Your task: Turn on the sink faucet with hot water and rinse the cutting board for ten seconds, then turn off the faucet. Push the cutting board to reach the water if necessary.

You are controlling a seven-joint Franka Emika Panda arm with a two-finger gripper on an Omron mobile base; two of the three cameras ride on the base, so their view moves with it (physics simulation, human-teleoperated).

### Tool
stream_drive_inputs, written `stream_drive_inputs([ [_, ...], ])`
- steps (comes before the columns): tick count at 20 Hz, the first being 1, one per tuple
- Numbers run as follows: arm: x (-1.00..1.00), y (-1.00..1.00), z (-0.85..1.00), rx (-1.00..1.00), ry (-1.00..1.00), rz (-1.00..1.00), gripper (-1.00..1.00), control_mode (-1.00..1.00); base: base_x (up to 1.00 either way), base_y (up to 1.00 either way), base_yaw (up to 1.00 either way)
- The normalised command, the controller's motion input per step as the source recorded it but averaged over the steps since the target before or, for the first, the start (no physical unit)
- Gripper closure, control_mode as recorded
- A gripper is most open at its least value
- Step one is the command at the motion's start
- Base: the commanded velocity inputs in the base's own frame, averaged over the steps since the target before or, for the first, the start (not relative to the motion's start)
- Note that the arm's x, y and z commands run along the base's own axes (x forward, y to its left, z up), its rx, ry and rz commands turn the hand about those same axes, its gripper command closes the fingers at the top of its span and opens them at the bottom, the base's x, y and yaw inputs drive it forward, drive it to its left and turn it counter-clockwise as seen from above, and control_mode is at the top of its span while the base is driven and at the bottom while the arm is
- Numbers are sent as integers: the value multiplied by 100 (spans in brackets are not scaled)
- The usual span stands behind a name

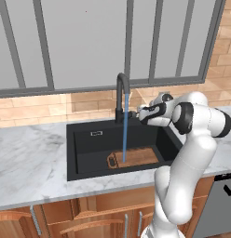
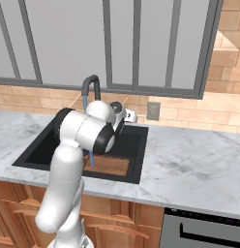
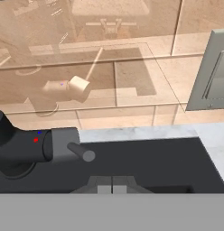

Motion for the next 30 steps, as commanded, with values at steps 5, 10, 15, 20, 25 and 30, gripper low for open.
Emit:
stream_drive_inputs([
  [5, 0, 0, 0, 0, 0, 0, 100, -100, 0, 0, 0],
  [10, 0, 0, 0, 0, 0, 0, 100, -100, 0, 0, 0],
  [15, 0, 0, 0, 0, 0, 0, 100, -100, 0, 0, 0],
  [20, 0, 0, 0, 0, 0, 0, 100, -100, 0, 0, 0],
  [25, 0, 0, 0, 0, 0, 0, 100, -100, 0, 0, 0],
  [30, 0, 0, 0, 0, 0, 0, 100, -100, 0, 0, 0],
])
